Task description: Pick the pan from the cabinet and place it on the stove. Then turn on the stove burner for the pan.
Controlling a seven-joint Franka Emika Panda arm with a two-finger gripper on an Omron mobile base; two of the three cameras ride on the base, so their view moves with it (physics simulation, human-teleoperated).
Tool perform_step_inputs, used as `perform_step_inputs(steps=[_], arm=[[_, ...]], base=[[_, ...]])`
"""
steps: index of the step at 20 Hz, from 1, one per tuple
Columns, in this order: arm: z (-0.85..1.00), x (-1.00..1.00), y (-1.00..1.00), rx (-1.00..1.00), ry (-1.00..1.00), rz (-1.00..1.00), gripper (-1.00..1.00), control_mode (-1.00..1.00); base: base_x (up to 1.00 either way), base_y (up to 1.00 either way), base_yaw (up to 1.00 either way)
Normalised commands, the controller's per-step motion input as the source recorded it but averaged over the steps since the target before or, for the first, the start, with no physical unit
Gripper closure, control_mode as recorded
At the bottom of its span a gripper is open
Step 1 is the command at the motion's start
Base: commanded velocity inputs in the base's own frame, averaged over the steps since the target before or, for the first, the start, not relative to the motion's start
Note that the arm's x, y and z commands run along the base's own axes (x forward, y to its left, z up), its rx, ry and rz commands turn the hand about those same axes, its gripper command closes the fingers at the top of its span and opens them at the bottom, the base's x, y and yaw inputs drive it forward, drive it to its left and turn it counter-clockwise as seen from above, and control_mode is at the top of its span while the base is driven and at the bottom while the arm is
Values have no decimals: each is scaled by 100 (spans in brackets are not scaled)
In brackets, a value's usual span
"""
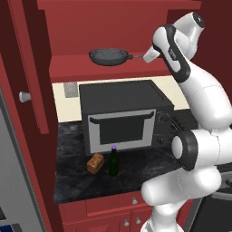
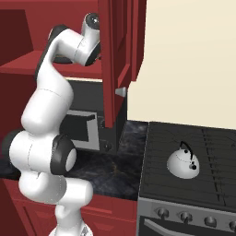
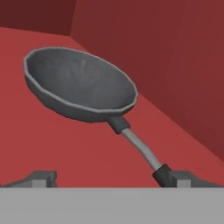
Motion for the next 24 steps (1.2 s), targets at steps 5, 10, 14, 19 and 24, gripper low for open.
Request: perform_step_inputs(steps=[5,10,14,19,24], arm=[[0,0,-13,0,-1,0,-100,-100],[-3,14,0,0,0,0,-100,-100],[-13,20,0,4,0,0,-100,-100],[-5,24,0,7,0,0,-100,-100],[0,28,0,1,6,0,-100,-100]], base=[[0,0,0],[0,0,0],[0,0,0],[0,0,0],[0,0,0]])
